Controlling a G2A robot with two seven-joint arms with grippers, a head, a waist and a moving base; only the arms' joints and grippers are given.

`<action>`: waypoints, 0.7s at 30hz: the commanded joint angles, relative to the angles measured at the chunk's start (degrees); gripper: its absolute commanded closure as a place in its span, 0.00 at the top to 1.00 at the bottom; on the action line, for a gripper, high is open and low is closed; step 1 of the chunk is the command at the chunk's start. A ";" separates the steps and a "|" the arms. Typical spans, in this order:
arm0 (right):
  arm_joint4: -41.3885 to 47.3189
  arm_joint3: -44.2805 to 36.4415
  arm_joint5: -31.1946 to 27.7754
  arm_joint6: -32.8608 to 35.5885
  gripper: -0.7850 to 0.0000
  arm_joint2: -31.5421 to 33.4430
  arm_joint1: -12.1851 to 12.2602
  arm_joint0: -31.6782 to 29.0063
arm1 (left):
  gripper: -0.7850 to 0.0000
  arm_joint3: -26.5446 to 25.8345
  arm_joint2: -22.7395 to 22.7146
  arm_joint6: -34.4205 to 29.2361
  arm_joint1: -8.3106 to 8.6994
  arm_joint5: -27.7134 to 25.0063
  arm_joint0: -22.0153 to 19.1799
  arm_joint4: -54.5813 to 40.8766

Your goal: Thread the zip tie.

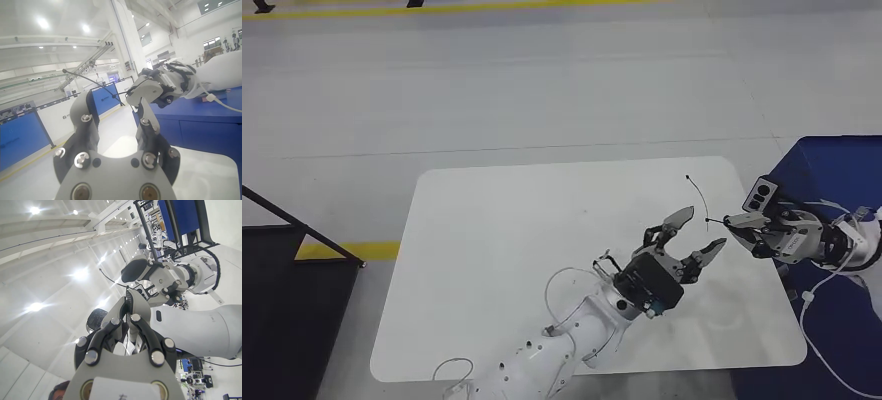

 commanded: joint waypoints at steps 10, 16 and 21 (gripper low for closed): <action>0.00 0.00 0.00 0.00 0.00 0.00 0.00 0.00 | 0.36 0.51 -1.39 0.07 -1.07 2.48 1.10 3.07; 0.00 0.00 0.00 0.00 0.00 0.00 0.00 0.00 | 0.30 0.74 -1.73 -0.41 -1.67 2.09 1.39 3.98; 0.00 0.00 0.00 0.00 0.00 0.00 0.00 0.00 | 0.26 0.79 -2.20 -0.52 -2.05 1.68 1.75 4.64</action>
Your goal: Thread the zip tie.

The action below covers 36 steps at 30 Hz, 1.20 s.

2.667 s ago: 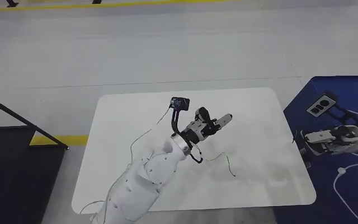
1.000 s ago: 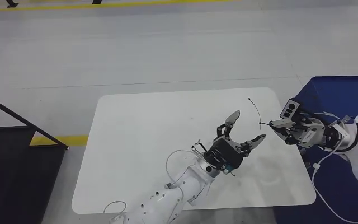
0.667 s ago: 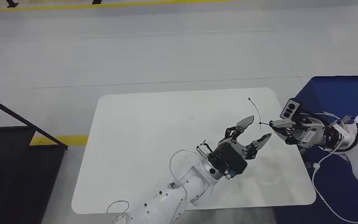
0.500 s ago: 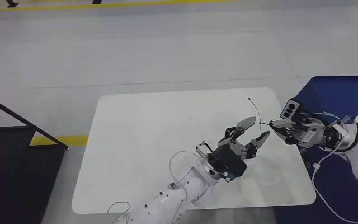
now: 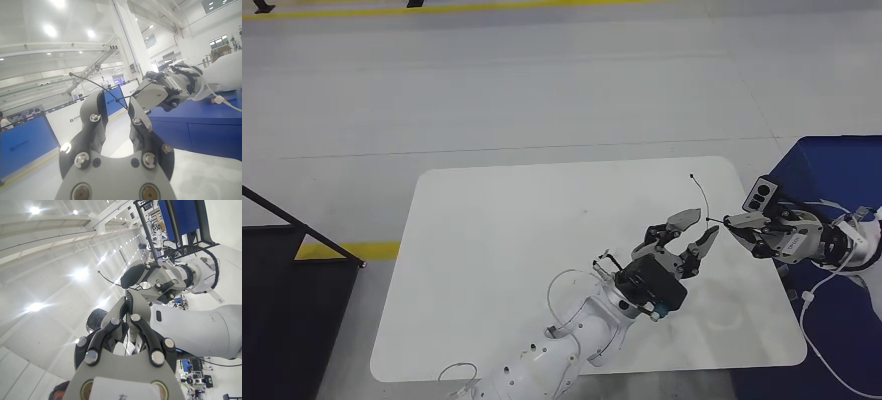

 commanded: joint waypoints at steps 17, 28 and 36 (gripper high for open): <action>0.00 0.00 0.00 0.00 0.00 0.00 0.00 0.00 | 0.11 -0.09 -2.21 0.45 -0.91 -1.71 1.73 1.63; 0.00 0.00 0.00 0.00 0.00 0.00 0.00 0.00 | 0.00 -0.03 -3.05 0.21 -1.39 -3.08 2.39 2.66; 0.18 -0.47 -0.37 -1.24 0.00 0.04 -0.17 -0.17 | 0.00 0.23 -3.30 -0.35 -1.74 -4.04 2.67 3.86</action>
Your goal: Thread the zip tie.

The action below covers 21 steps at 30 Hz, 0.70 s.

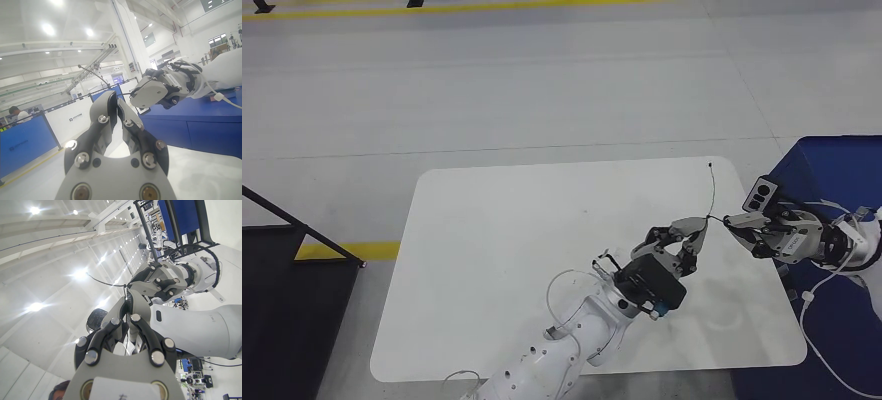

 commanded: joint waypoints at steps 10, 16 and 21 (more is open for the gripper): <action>1.37 -0.03 0.13 -1.52 0.00 3.16 -0.94 -0.67 | 0.00 0.78 -0.33 -1.18 -0.37 -1.99 0.24 1.41; 1.91 0.57 0.40 -1.40 0.00 5.27 -1.39 -0.94 | 0.00 1.95 0.35 -3.02 -0.32 -5.02 -0.06 4.99; 2.35 0.84 0.44 -1.39 0.00 6.84 -1.81 -1.43 | 0.00 2.66 0.32 -4.97 -0.43 -5.32 -0.13 6.74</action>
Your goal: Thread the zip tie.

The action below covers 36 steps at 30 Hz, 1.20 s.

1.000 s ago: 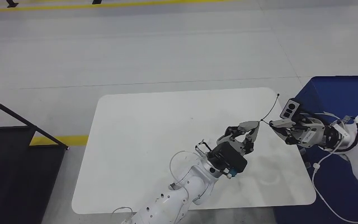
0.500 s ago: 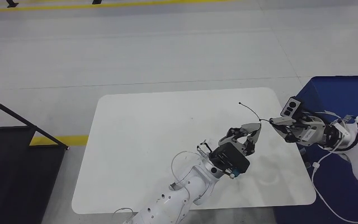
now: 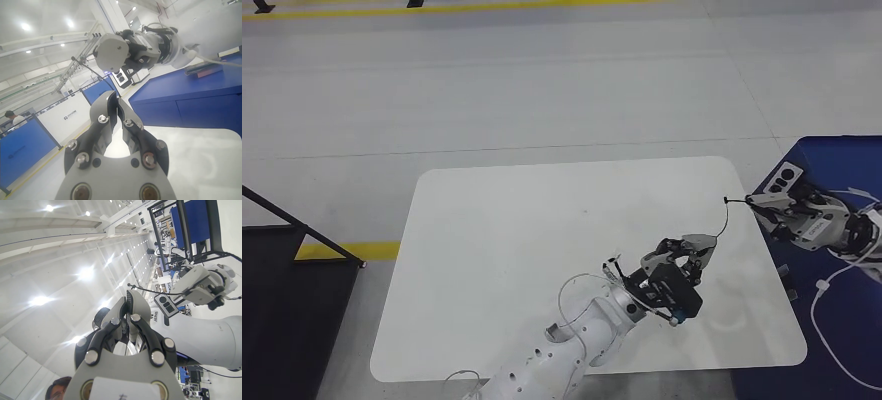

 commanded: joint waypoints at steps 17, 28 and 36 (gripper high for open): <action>-0.83 -1.04 1.63 0.27 0.00 3.17 -1.49 -1.88 | 1.00 -2.79 -1.72 -1.17 0.00 -1.58 2.20 -0.16; -0.29 -1.49 6.51 1.62 0.00 4.31 -2.26 -4.04 | 1.00 -16.87 -15.42 -7.33 4.72 -17.82 6.22 7.62; -0.83 -0.86 7.96 -0.81 0.00 3.94 -2.31 -3.85 | 1.00 -27.77 -21.86 -12.07 6.43 -22.55 10.67 9.51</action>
